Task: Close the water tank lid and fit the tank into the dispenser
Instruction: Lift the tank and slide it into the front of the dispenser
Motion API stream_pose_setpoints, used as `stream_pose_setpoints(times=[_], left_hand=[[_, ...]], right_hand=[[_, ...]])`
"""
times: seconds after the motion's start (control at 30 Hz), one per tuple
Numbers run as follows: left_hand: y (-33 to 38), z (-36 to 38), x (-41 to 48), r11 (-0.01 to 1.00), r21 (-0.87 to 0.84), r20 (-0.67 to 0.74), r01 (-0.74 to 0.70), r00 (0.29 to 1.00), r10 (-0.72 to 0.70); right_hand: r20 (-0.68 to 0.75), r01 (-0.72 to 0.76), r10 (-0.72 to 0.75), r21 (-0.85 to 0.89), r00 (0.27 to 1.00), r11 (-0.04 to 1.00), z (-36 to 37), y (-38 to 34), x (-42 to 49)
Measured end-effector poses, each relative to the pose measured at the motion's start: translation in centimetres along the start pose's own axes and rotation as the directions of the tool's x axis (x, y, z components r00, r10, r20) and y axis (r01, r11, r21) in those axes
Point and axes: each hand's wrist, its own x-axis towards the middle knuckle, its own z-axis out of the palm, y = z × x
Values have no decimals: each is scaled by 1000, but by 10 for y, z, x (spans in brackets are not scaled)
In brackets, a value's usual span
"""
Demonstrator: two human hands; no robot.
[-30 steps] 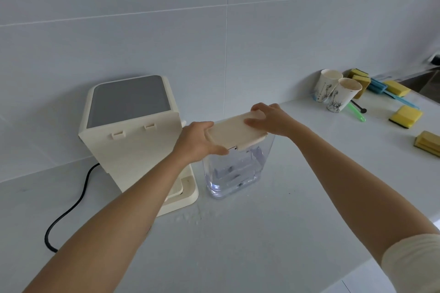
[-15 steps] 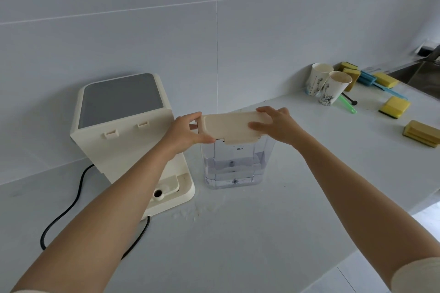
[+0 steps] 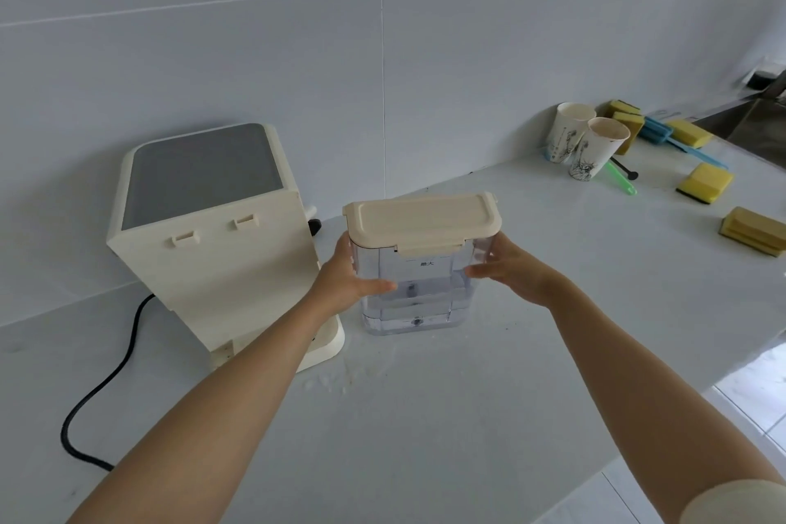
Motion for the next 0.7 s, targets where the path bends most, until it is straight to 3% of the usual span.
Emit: stream_pose_setpoints(times=[0.27,0.7], left_hand=[[-7,1,11,992,111,-15,61,998,-60],[-1,-1,3,994,80,-17,68,998,-67]], right_hand=[[-35,-76,76,-11,997,997,11,12,9],[-57,-64,65,17,996,998,20,5,5]])
